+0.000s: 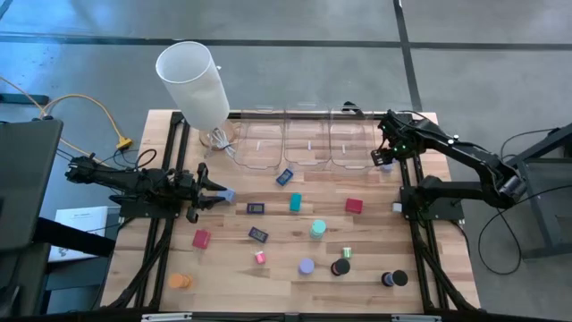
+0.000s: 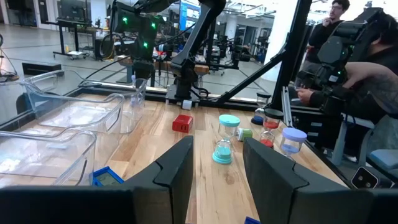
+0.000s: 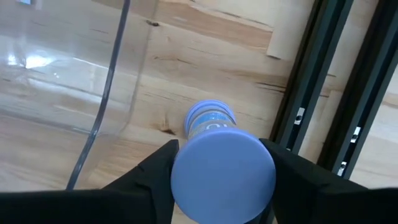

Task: Pick & Place Office items
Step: Put the top violet hourglass into the right transparent bin

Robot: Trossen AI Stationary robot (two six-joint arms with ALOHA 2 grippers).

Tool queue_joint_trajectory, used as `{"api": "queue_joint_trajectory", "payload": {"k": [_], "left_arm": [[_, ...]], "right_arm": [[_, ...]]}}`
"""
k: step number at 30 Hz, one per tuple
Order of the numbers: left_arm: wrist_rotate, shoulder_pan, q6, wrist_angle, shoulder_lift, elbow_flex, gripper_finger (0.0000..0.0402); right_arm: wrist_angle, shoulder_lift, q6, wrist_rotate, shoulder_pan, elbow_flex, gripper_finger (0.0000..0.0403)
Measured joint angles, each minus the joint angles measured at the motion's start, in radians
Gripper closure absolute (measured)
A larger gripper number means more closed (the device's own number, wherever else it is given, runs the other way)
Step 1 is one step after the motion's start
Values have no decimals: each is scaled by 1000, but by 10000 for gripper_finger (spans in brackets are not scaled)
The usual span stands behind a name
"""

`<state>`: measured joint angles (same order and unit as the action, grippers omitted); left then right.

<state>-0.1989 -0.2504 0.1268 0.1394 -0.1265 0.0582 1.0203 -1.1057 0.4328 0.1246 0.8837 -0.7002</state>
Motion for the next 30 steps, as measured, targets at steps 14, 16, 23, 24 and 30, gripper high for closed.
{"api": "queue_joint_trajectory", "payload": {"k": [14, 16, 23, 24, 30], "left_arm": [[-1, 0, -20, 0, 0, 0, 266], [-5, 0, -25, 1, 0, 0, 266], [-43, 0, -62, 24, 0, 0, 266], [-43, 0, -72, 33, 0, 0, 266], [-42, 0, -104, 56, 0, 0, 266]], "right_arm": [[59, 0, -22, 36, -1, -53, 217], [87, 0, -40, 45, -3, -87, 217], [220, 0, -45, 84, -34, -322, 217], [235, 0, -45, 85, -39, -360, 217], [235, -42, -69, 84, -86, -581, 216]]}}
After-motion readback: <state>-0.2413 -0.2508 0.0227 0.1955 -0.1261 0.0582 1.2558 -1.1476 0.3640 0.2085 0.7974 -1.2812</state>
